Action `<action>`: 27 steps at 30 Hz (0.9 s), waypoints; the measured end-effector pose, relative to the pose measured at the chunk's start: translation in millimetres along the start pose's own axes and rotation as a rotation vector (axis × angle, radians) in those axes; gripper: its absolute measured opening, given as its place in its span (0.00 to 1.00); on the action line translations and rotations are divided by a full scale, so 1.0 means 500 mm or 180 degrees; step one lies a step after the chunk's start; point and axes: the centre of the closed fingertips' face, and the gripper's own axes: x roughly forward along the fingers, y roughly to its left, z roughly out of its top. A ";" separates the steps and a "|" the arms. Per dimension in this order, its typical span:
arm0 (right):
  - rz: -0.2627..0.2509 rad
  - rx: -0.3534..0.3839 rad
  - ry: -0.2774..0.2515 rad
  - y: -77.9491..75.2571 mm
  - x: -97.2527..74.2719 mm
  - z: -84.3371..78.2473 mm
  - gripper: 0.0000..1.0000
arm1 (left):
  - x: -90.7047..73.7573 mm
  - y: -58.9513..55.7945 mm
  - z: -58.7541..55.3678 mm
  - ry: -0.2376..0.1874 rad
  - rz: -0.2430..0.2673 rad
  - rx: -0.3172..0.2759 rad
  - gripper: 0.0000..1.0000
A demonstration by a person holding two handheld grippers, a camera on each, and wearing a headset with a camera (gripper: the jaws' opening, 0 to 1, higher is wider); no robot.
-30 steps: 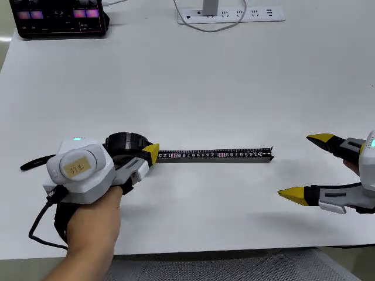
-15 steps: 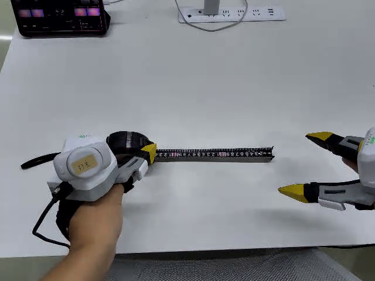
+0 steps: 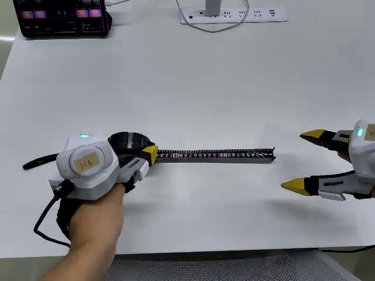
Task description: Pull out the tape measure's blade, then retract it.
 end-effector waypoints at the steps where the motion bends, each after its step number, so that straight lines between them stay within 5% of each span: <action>1: 0.0021 -0.0020 0.0021 0.000 0.001 -0.001 0.62 | 0.000 0.000 0.000 0.0001 -0.0001 0.0000 0.58; 27: 0.0564 -0.0477 0.0380 -0.004 0.076 0.004 0.37 | 0.001 0.001 0.000 0.0010 -0.0011 -0.0023 0.58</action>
